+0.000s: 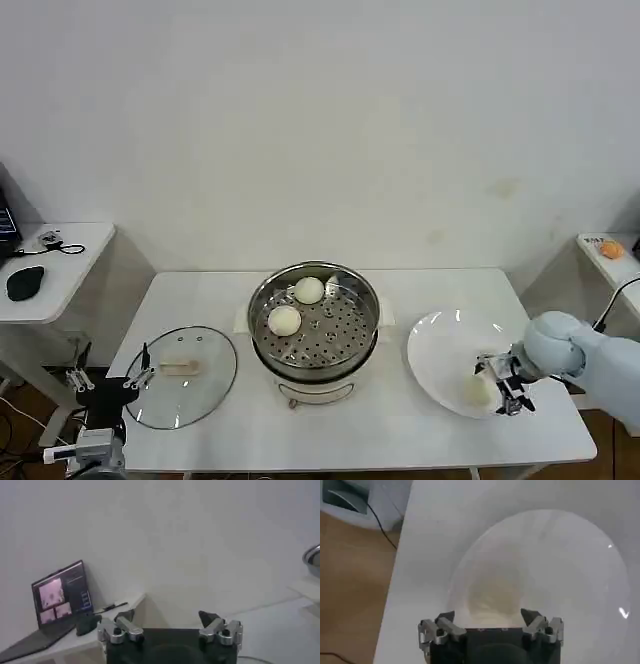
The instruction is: Take steamed baozi put them in steamer then cover it.
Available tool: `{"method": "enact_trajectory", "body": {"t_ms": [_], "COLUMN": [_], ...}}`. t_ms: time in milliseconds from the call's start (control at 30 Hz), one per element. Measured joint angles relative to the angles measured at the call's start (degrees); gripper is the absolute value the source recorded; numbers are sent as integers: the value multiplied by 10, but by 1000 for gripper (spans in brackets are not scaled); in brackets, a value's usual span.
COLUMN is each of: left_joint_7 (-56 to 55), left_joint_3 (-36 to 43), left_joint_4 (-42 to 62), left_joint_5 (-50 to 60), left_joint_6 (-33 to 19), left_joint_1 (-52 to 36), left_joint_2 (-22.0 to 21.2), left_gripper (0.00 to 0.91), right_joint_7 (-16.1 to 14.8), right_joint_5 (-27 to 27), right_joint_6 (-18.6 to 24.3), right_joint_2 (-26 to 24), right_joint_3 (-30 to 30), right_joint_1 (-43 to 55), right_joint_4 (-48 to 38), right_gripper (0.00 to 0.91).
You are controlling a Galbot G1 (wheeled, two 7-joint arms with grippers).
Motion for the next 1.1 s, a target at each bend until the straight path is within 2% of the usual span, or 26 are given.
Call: {"method": "enact_trajectory", "body": {"t_ms": [800,1100], "left_joint_7": [-1,-1], "left_joint_3": [-3,-3], "left_joint_4": [-4,-9], "left_joint_5": [0,0], "left_joint_6": [0,0], "left_joint_1": [2,5], "left_joint_2": [-1,-1], "left_gripper": [907,907], "right_joint_7": [6,0], "right_joint_5": [6,15], "right_joint_6": [-28,-28], "right_joint_2": [20,16], "right_joint_3": [13,27], "right_joint_1": [-14,-14], "right_joint_4": [-24,-19], "right_gripper": [625,625]}}
